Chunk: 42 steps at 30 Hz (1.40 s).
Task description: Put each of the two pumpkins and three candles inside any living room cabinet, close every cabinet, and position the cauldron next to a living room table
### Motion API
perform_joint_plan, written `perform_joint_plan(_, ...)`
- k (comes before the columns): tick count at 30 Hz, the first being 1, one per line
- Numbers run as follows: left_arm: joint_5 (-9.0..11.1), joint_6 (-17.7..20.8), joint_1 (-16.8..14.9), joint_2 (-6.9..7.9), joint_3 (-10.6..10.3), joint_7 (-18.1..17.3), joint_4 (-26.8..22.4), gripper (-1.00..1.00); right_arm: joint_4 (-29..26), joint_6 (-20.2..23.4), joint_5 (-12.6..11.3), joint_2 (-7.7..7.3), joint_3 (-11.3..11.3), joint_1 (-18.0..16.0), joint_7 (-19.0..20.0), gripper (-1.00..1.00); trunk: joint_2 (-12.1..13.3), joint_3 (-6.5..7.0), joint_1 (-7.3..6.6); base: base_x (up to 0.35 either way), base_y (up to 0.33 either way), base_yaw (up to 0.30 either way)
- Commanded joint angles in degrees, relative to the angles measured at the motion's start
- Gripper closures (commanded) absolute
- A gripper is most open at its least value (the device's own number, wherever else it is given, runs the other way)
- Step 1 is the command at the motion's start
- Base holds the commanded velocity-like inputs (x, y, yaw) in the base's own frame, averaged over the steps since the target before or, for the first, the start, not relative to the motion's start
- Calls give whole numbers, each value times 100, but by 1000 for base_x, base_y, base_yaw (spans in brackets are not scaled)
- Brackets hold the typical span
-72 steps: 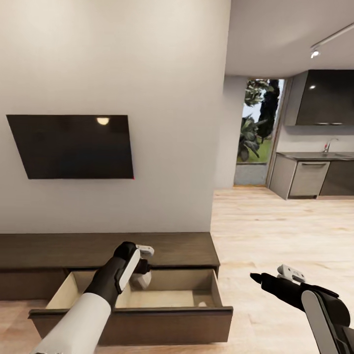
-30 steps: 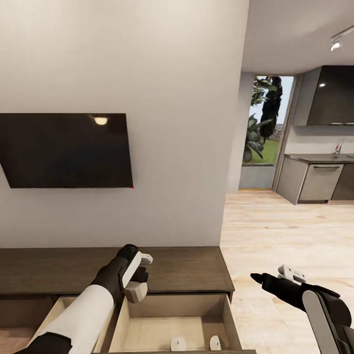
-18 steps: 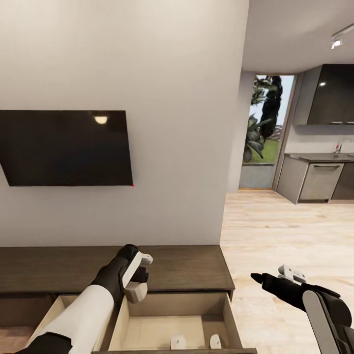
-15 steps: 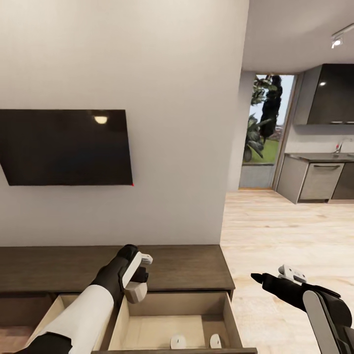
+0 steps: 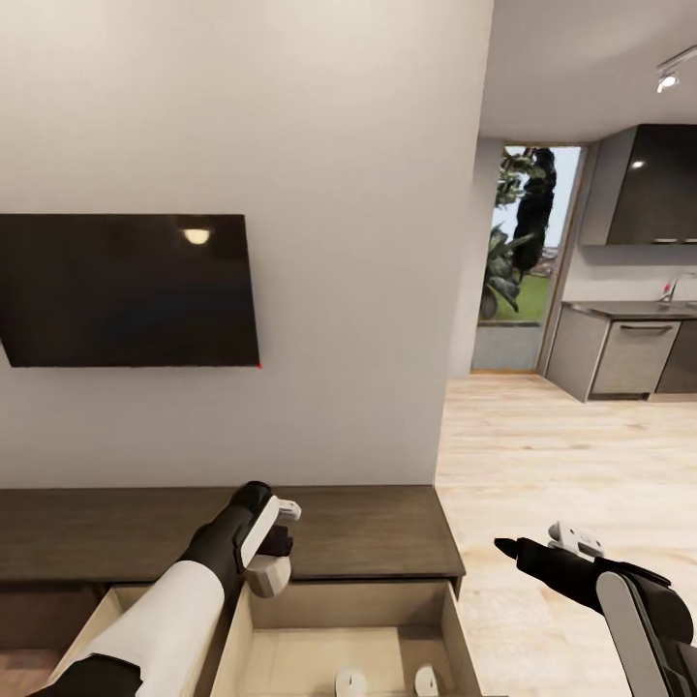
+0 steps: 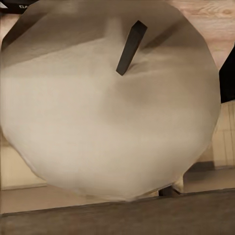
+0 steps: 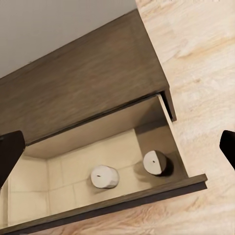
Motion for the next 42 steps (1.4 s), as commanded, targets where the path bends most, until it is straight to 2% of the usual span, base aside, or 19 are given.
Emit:
perform_joint_plan(1,25,23,-4,3,-26,37,-5,100,-5,23,-54,-1,-2,-3,-43,-100,-4,-7,3,268,5,0)
perform_joint_plan(22,15,23,-4,11,-51,70,-5,100,-5,10,-54,-2,4,6,-43,-100,-4,-7,3,202,14,0)
perform_joint_plan(38,45,23,-3,11,-66,93,-21,100,-5,7,-54,-2,5,9,-43,-100,-4,-7,3,81,0,0)
perform_joint_plan(42,54,23,-4,8,-66,96,-27,100,-5,7,-54,-6,0,9,-43,-100,-164,-79,91,2,0,0)
